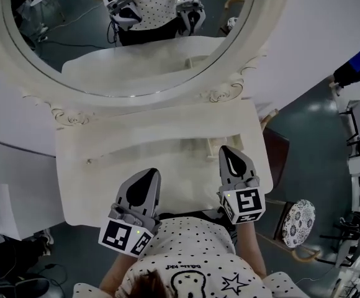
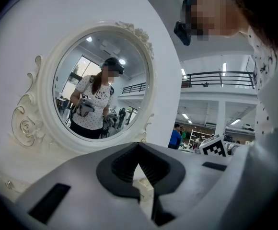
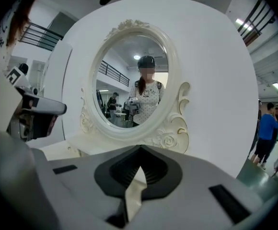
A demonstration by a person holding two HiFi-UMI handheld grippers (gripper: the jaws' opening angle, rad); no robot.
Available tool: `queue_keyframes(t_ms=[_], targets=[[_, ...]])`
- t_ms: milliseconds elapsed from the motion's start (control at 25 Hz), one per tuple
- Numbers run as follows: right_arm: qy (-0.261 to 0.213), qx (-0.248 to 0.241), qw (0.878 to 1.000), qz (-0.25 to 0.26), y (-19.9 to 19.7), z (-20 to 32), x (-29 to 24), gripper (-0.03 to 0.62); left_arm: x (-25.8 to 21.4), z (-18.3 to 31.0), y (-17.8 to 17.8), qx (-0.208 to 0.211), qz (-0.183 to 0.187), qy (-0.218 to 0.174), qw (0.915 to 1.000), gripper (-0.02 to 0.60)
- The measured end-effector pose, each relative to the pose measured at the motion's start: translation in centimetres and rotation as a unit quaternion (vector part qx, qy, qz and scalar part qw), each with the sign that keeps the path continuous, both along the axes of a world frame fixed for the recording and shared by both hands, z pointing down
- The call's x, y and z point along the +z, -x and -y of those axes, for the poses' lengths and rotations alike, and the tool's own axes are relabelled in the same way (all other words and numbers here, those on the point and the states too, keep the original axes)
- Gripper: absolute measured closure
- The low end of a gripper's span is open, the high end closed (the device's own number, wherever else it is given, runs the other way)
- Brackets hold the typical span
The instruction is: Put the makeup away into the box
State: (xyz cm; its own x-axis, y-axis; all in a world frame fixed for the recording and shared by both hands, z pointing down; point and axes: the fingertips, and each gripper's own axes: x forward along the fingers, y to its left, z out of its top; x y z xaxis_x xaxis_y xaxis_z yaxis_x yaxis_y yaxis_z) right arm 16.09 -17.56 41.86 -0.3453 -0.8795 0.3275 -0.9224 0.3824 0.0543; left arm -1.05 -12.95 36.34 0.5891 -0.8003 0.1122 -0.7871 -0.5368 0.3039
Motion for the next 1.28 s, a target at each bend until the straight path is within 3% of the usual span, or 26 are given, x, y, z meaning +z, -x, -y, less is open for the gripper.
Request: queue_keyframes(t_ms=[360, 760, 960, 1280], targets=[[-0.062, -0.016, 0.997, 0.043, 3.6, -5.8, -5.5, 0.588, -1.2, -2.2, 1.6, 0.020, 0.006, -0.025, 0.9995, 0.586], [-0.054, -0.012, 0.996, 0.076, 6.8, -10.3, -5.4, 0.588, -1.4, -4.7, 3.9, 0.034, 0.011, -0.045, 0.9983, 0.586], [-0.074, -0.013, 0.994, 0.082, 8.9, -11.2, -5.0, 0.588, -1.0, -6.0, 5.4, 0.033, 0.003, -0.046, 0.9984, 0.586], [-0.066, -0.021, 0.994, 0.088, 11.3, -12.4, -4.2, 0.588, -0.8, -7.0, 6.4, 0.045, 0.003, -0.047, 0.9979, 0.586]])
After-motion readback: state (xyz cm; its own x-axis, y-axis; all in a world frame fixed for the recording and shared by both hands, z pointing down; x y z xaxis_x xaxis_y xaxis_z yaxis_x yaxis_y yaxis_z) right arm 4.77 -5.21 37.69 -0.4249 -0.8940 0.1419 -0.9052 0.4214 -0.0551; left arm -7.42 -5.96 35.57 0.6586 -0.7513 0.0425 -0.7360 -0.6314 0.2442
